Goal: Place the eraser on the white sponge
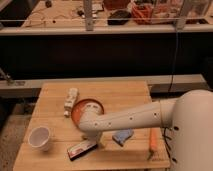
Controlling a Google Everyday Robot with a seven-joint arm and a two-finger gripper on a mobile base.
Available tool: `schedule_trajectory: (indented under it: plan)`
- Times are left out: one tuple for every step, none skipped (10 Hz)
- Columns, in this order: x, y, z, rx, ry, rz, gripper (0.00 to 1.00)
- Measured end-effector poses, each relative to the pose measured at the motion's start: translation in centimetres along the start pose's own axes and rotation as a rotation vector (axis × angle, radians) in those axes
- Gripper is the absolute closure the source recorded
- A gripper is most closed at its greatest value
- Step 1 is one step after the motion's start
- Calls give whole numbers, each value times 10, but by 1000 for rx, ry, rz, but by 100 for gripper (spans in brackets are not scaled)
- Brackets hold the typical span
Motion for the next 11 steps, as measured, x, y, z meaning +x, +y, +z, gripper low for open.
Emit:
schedule_trajectory:
  plan:
    - [0,-1,0,0,1,0,20]
    - [0,-1,0,1,1,0,20]
    - [0,-2,1,1,1,1,20]
    - [1,-2,1,1,1,2,20]
    - [3,-1,2,0,1,4,20]
    - [3,-1,2,1,1,4,20]
    - [4,-2,2,2,1,5,20]
    - [4,-2,2,4,0,5,20]
    - [4,-3,3,4,0,6,20]
    - [5,-3,3,4,-1,9,20]
    - [6,-3,4,4,-1,12,20]
